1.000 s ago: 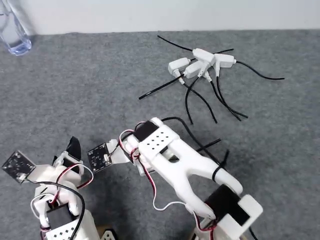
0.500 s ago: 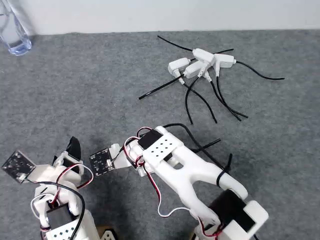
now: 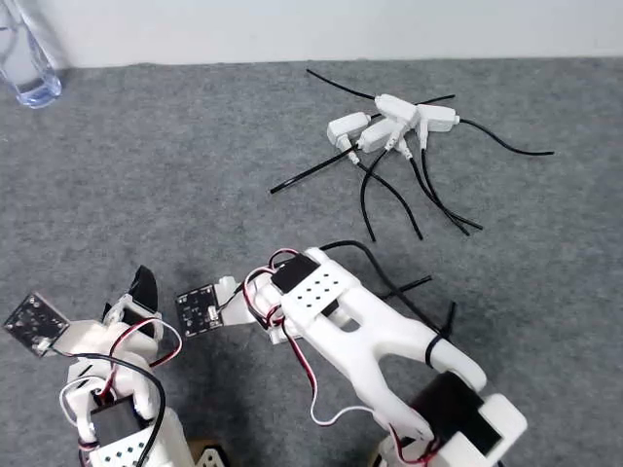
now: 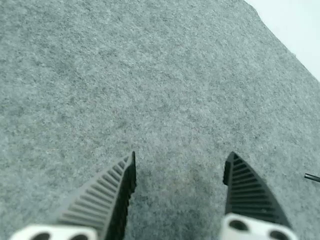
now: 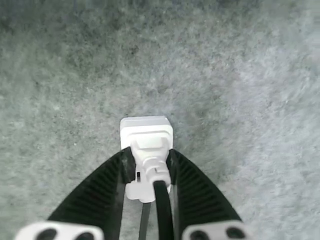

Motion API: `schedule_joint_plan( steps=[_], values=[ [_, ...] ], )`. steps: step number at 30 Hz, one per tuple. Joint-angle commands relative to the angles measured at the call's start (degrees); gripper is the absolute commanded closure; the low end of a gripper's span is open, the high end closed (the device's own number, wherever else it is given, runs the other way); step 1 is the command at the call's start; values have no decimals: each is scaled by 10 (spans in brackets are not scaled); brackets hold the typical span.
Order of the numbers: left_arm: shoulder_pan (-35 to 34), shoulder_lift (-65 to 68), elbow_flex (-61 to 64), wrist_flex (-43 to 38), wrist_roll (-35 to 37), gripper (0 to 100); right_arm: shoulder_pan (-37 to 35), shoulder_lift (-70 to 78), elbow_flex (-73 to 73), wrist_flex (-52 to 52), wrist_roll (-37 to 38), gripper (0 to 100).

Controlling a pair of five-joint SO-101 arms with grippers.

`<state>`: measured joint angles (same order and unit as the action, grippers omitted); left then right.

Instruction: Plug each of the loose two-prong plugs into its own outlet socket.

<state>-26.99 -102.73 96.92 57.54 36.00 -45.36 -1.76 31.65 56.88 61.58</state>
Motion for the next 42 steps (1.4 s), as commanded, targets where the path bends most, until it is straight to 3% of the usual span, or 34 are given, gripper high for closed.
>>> schedule_joint_plan(
  steps=[1, 8, 23, 33, 37, 40, 41, 42],
  values=[
    [4, -4, -4, 4, -2, 732, 3, -21, 6, -10, -16, 928],
    [4, -4, -4, 4, -2, 732, 14, -65, 9, -9, -58, 716],
    [4, -4, -4, 4, -2, 732, 23, -78, 44, 36, -60, 709],
    [4, -4, -4, 4, -2, 732, 57, -76, 127, -106, -60, 710],
    [4, -4, -4, 3, -2, 732, 67, -76, 142, -126, -55, 746],
    [4, -4, -4, 3, -2, 732, 67, -76, 143, -129, -55, 974],
    [4, -4, -4, 3, -2, 732, 67, -76, 143, -129, -55, 998],
    [4, -4, -4, 3, -2, 732, 67, -76, 143, -129, -55, 950]
  ],
)
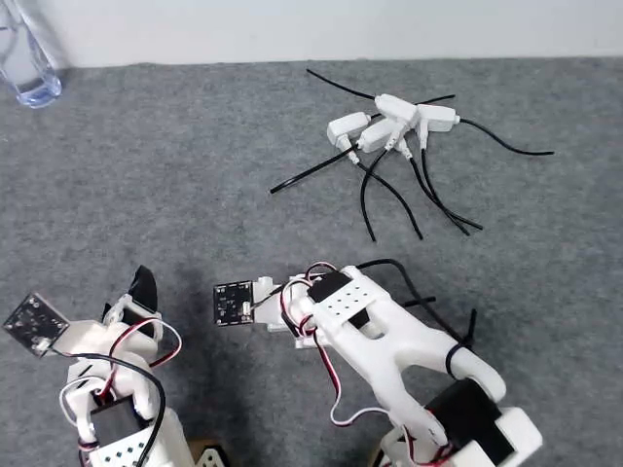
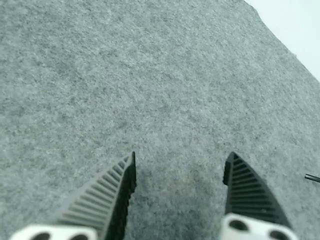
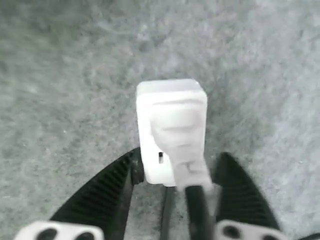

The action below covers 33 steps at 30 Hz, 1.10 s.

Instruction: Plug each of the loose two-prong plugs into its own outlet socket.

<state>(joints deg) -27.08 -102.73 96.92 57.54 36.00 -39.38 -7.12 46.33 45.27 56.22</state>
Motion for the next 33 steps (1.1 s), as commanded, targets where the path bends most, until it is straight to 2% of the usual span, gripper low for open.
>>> schedule_joint_plan(
  steps=[1, 3, 8, 12, 17, 23, 28, 33],
  values=[
    [4, -4, -4, 3, -2, 732, 7, -22, -4, -13, -1, 931],
    [4, -4, -4, 3, -1, 732, 7, -22, -4, -14, 0, 989],
    [4, -4, -4, 3, -1, 732, 26, -33, -11, 14, 16, 989],
    [4, -4, -4, 3, -1, 732, 48, -98, -73, 122, -4, 990],
    [4, -4, -4, 4, -1, 732, 50, -249, -165, 257, -23, 990],
    [4, -3, -4, 6, -1, 732, 88, -339, -229, 363, -23, 990],
    [4, -4, -4, 17, -1, 732, 175, -382, -271, 354, -25, 990],
    [4, -4, -4, 16, -1, 732, 210, -409, -308, 291, -25, 990]
  ],
)
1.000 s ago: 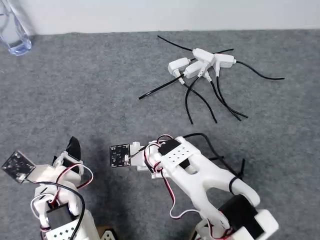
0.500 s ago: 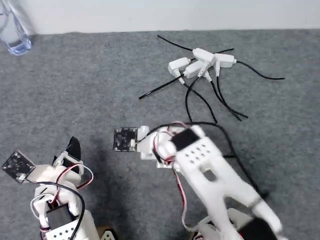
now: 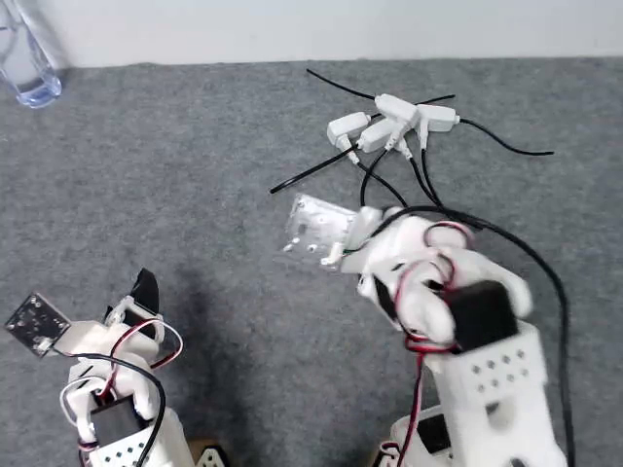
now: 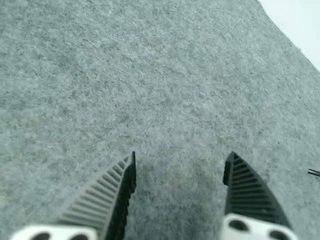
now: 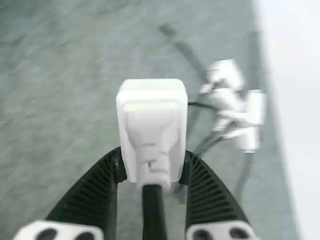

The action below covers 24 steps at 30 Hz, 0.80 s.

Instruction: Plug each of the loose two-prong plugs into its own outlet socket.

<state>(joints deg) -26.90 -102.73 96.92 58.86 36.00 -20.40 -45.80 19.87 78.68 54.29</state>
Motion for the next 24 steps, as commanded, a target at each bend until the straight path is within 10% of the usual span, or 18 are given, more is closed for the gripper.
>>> schedule_joint_plan(
  steps=[1, 24],
  values=[
    [3, -4, -4, 3, -1, 732, 24, -24, -42, -65, -7, 990],
    [25, -3, -4, 2, 0, 732, 74, 339, -45, -824, -113, 990]
  ],
)
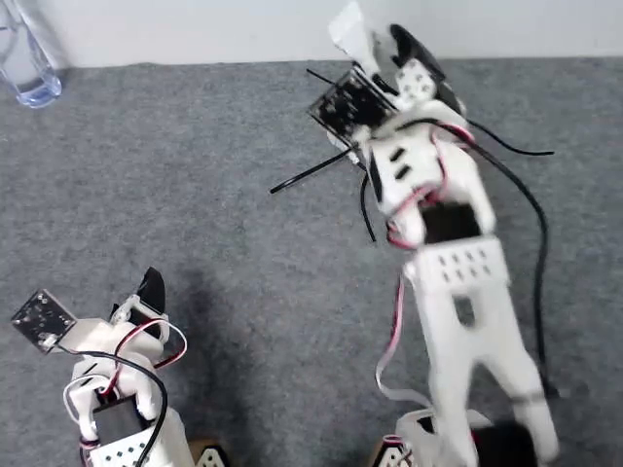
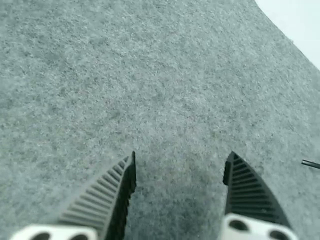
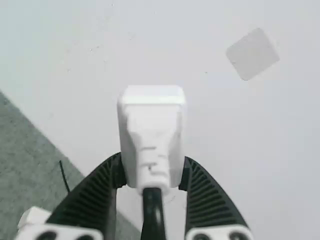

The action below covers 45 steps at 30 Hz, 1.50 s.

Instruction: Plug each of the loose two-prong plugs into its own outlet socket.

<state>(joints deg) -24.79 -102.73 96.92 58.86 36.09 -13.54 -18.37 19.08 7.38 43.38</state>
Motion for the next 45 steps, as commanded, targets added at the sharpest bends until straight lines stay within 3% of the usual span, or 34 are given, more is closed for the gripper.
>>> schedule_joint_plan(
  steps=[1, 6, 22, 27, 33, 40, 45],
  values=[
    [4, -3, -4, 2, -1, 732, 5, 94, -37, -138, -4, 990],
    [4, -3, -4, 1, -1, 732, 3, 243, -67, -214, -5, 990],
    [4, -2, -4, -6, -1, 732, 17, 658, -360, -211, -8, 990],
    [4, -2, -4, -7, -1, 732, 16, 666, -376, -175, -6, 976],
    [4, -2, -4, -7, -1, 732, 15, 639, -373, -89, -6, 802],
    [4, -2, -4, -7, -1, 732, 20, 611, -371, -73, -4, 811],
    [4, -2, -4, -7, -1, 732, 22, 501, -367, 13, -5, 811]
  ],
)
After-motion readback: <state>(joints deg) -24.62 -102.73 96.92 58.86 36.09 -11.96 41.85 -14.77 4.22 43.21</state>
